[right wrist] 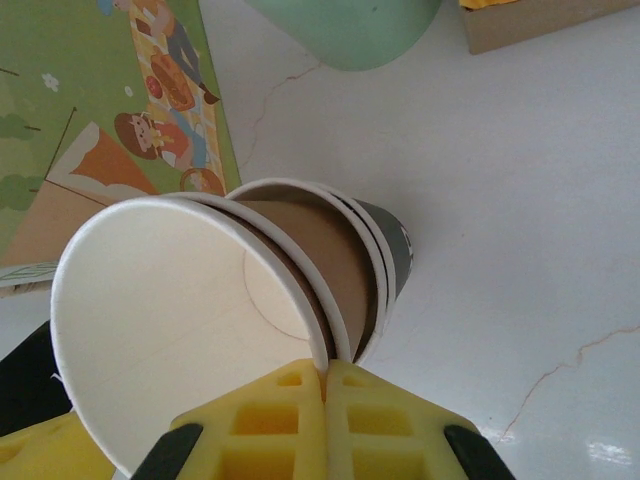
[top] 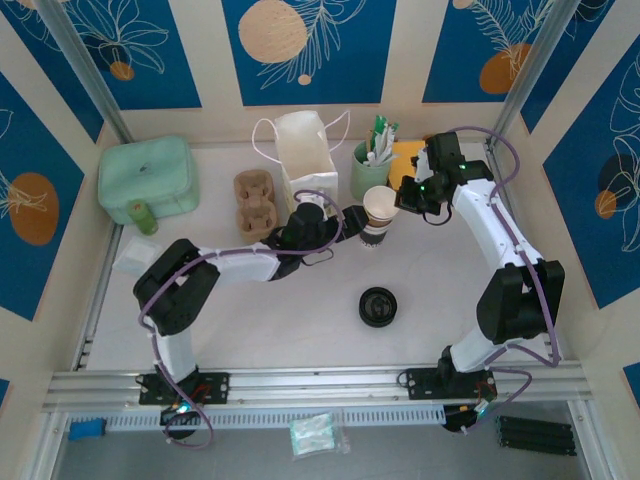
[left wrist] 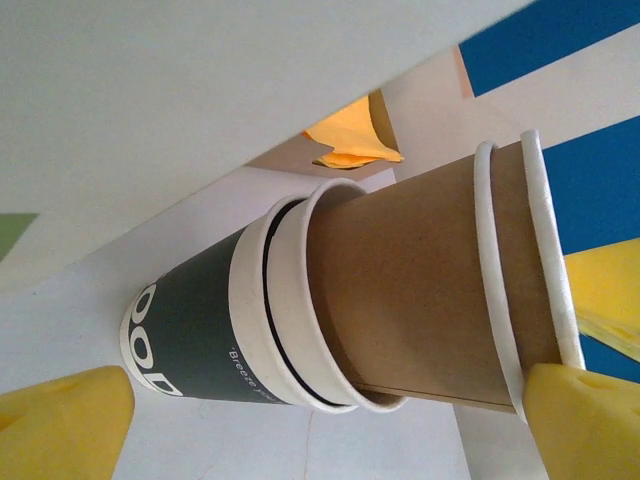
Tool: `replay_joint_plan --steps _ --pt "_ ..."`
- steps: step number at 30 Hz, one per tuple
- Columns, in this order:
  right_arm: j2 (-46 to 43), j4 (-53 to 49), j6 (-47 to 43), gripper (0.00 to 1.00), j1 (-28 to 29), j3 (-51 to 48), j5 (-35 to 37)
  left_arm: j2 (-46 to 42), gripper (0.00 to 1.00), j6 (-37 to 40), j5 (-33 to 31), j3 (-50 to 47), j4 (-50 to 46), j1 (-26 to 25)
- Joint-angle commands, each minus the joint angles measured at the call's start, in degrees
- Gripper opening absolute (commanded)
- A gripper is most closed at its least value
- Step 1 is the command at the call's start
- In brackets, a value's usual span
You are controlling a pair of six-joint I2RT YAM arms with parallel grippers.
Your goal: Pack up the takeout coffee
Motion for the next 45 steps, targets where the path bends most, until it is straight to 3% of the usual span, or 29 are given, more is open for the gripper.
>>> replay_joint_plan --steps 1,7,23,45 --pt "0.33 0.53 0.64 0.00 -0.07 -0.38 -2.69 0.92 0.99 -0.57 -1.02 1.86 2.42 -0.65" --pt "0.05 0.65 0.84 0.00 -0.15 -0.48 -3.63 1.61 1.00 -0.42 -1.65 1.68 2.78 -0.62" --pt "-0.98 3.97 4.23 0.00 -3.81 -2.01 -15.32 2.84 0.99 0.72 -3.38 -1.17 2.83 -0.57" --pt "-0.93 4.14 4.04 0.00 -4.28 -3.30 -12.97 -0.35 0.99 4.68 -1.65 -0.26 0.21 -0.60"
